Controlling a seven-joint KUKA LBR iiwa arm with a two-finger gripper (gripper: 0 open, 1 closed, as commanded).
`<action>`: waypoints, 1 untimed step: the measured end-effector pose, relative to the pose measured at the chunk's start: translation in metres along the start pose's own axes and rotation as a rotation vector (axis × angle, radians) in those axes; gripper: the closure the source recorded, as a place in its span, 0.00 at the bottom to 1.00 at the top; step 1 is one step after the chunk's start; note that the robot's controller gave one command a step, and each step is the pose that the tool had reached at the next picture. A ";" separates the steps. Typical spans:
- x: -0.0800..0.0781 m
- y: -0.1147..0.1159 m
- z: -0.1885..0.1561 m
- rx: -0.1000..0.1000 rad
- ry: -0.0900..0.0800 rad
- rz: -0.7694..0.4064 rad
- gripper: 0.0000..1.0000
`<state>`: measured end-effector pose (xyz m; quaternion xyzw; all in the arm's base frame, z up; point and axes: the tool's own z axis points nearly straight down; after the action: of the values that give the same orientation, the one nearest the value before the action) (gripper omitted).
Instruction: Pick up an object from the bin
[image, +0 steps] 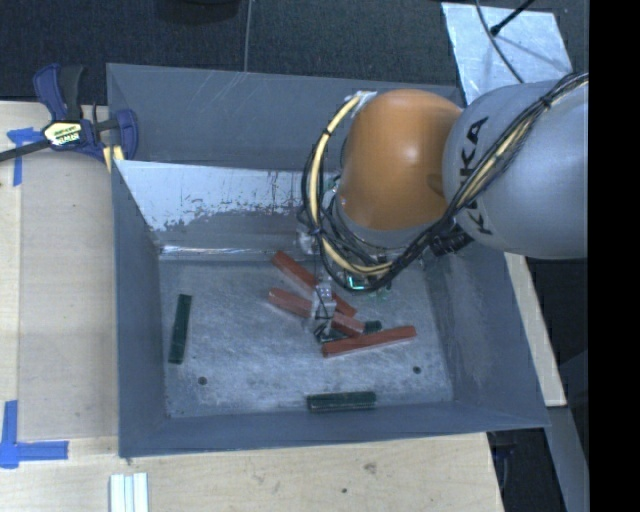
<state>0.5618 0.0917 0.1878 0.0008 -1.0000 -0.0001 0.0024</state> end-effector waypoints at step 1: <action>-0.028 -0.030 0.118 -0.003 -0.014 0.194 0.00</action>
Offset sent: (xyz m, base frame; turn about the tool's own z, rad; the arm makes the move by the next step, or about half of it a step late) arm 0.0254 -0.0293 -0.1178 0.1946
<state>0.5896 0.0622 0.0698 -0.0963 -0.9953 -0.0013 -0.0046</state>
